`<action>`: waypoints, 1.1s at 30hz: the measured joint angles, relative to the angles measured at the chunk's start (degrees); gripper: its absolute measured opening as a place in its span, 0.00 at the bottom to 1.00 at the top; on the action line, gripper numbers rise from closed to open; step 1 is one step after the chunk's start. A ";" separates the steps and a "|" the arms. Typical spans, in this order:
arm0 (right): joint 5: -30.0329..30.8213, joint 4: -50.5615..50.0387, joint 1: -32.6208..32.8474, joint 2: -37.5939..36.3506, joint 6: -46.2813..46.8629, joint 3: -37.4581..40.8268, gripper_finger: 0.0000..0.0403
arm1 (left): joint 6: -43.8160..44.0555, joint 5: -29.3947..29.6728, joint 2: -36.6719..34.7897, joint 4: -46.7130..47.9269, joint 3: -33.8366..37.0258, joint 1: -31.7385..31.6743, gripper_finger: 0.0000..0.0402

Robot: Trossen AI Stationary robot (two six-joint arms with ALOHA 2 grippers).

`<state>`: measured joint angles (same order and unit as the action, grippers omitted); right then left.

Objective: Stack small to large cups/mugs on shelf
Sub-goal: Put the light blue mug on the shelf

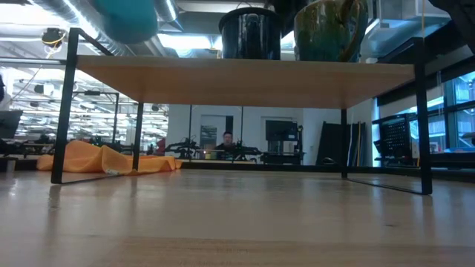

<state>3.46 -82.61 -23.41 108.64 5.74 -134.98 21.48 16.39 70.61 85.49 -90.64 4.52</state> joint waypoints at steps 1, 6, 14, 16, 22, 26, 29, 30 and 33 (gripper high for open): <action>0.02 -0.29 -0.08 0.00 0.23 0.00 0.20 | -1.07 -0.93 1.35 0.06 -0.75 -1.42 0.00; 0.20 -1.85 -0.43 0.00 1.61 0.00 0.20 | -3.70 -4.65 8.52 -0.08 -6.21 -6.80 0.00; 2.97 -3.73 -0.43 0.00 2.97 0.00 0.20 | -7.16 -11.93 17.30 2.82 -10.70 -10.73 0.00; 3.00 -3.76 -0.43 0.00 2.97 0.00 0.20 | -7.97 -12.07 18.77 2.74 -10.70 -11.11 0.00; 3.00 -3.80 -0.43 0.00 2.93 0.00 0.20 | -6.90 -15.38 20.12 0.27 -10.70 -12.23 0.00; 3.02 -3.78 -0.43 0.00 2.83 0.00 0.20 | -4.93 -17.38 20.43 -0.47 -10.72 -12.95 0.00; 3.02 -3.78 -0.43 0.00 2.61 0.00 0.20 | -3.70 -17.91 20.85 -0.87 -10.70 -13.14 0.00; 3.02 -3.78 -0.43 0.00 2.53 0.00 0.20 | -3.50 -18.17 21.11 -1.04 -10.75 -13.14 0.00; 3.02 -3.78 -0.43 0.00 1.56 0.00 0.20 | -2.88 -18.68 22.09 -1.22 -10.67 -12.95 0.00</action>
<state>6.48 -86.39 -23.83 108.64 7.30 -134.98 18.60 -2.29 92.70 84.27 -101.32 -8.43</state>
